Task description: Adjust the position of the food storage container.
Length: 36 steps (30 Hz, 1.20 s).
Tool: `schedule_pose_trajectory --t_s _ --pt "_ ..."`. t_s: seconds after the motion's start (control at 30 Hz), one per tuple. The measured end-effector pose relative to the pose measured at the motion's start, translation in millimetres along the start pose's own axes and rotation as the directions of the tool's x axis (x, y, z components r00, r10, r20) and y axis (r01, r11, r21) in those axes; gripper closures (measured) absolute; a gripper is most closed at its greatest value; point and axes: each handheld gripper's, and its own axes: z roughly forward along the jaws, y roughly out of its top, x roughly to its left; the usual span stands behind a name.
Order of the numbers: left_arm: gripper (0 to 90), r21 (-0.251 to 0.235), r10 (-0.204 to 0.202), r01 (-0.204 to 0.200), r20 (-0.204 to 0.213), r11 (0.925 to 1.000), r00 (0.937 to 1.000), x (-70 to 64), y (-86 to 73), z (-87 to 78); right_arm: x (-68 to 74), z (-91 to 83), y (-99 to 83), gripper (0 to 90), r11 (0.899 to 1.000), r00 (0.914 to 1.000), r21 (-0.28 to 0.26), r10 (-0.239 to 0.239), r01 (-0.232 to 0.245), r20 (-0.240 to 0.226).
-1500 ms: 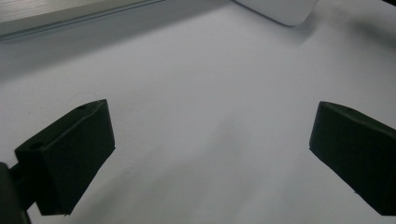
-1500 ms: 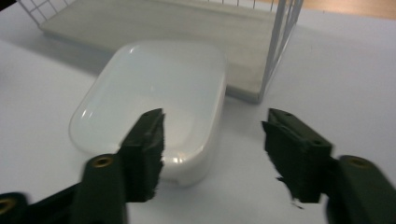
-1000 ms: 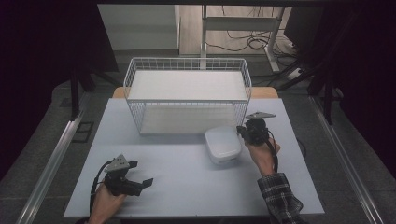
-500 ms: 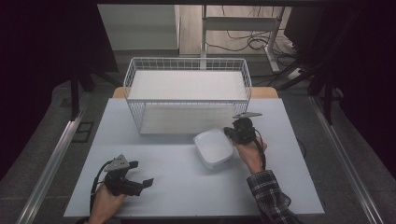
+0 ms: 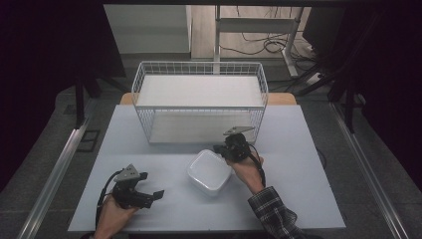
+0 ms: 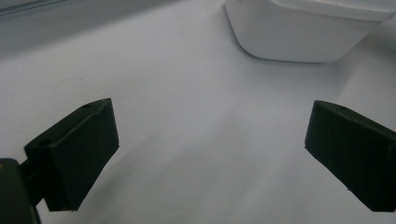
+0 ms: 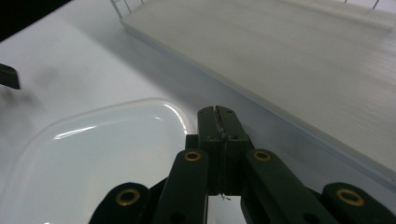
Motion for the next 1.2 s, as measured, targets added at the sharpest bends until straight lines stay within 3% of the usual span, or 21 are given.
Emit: schedule_pose_trajectory --t_s 0.1,0.23,0.27,0.43,0.6,0.7,0.73,0.93,1.07,1.2 --pt "4.6 0.005 0.007 -0.007 -0.014 1.0 0.9999 0.4 4.4 0.0 1.1 -14.2 -2.0 89.2 1.0 0.9998 -0.023 -0.005 0.005 0.018" --pt "14.6 -0.009 0.023 -0.023 -0.035 0.9997 0.9991 3.9 17.5 3.2 0.6 -45.4 -16.4 89.1 0.999 0.9989 -0.044 0.004 -0.002 0.046" --pt "17.7 -0.009 0.023 -0.023 -0.035 0.9997 0.9991 3.9 17.5 3.2 1.3 -52.8 -22.7 89.1 0.999 0.9986 -0.044 0.004 -0.001 0.052" --pt "31.7 -0.009 0.056 -0.057 -0.039 0.9984 0.9977 7.5 49.2 27.1 4.1 -76.2 -63.5 89.1 0.999 0.9973 -0.016 0.04 -0.039 0.062" --pt "53.5 0.038 0.063 -0.064 0.029 0.9972 0.9976 2.7 73.7 67.0 13.0 -74.3 -81.2 89.0 0.997 0.9979 0.037 0.06 -0.061 0.026" --pt "69.3 0.064 0.068 -0.071 0.045 0.9954 0.9966 -0.5 77.0 76.6 17.4 -70.6 -80.8 88.9 0.997 0.9982 0.046 0.058 -0.058 0.014" --pt "75.2 0.072 0.065 -0.071 0.081 0.9949 0.9946 -4.5 77.0 81.4 19.2 -68.1 -78.3 89.0 0.998 0.9983 0.041 0.057 -0.057 0.01" --pt "89.4 0.09 0.065 -0.075 0.107 0.9932 0.9921 -15.5 71.6 73.7 19.4 -60.4 -73.0 89.1 0.998 0.9984 0.038 0.049 -0.05 0.027" --pt "89.5 0.102 0.053 -0.065 0.115 0.9927 0.992 -23.8 65.5 65.6 17.5 -57.9 -71.3 89.1 0.998 0.9985 0.027 0.047 -0.048 0.028" --pt "89.3 0.108 0.038 -0.049 0.096 0.9929 0.9946 -33.2 57.0 56.7 18.3 -54.5 -70.1 89.1 0.999 0.9992 0.023 0.037 -0.037 0.016"
